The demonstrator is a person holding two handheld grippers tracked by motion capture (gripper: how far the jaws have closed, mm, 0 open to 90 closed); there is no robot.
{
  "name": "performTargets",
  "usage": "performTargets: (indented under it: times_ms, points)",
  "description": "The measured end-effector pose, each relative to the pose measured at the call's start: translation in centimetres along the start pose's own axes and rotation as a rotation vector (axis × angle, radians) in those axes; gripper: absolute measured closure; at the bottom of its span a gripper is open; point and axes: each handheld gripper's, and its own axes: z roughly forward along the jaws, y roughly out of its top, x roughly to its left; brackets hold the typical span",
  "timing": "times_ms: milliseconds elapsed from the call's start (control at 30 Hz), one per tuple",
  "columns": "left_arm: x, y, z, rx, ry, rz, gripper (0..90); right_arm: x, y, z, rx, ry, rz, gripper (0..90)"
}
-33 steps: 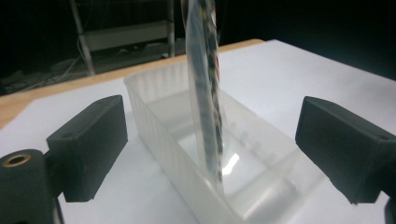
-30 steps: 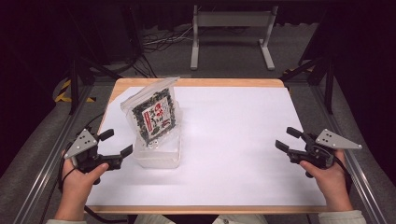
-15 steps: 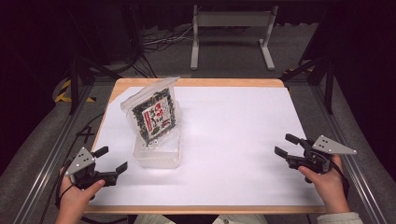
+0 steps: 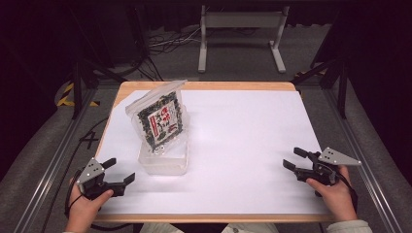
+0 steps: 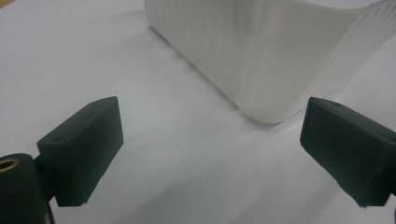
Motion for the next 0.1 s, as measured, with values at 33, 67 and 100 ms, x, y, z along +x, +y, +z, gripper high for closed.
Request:
performTargets:
  times_ms: [33,67,100]
  points:
    - [0.07,0.00,-0.04,-0.002,-0.001,-0.002,7.0,0.02,0.00,0.03,-0.001,0.000,0.003,29.7]
    - [0.14,-0.01,-0.11,-0.007,-0.003,-0.005,7.0,0.02,0.01,0.05,-0.002,0.000,0.004,29.7]
    - [0.14,-0.01,-0.11,-0.007,-0.003,-0.005,6.9,0.02,0.01,0.05,-0.002,0.000,0.004,29.7]
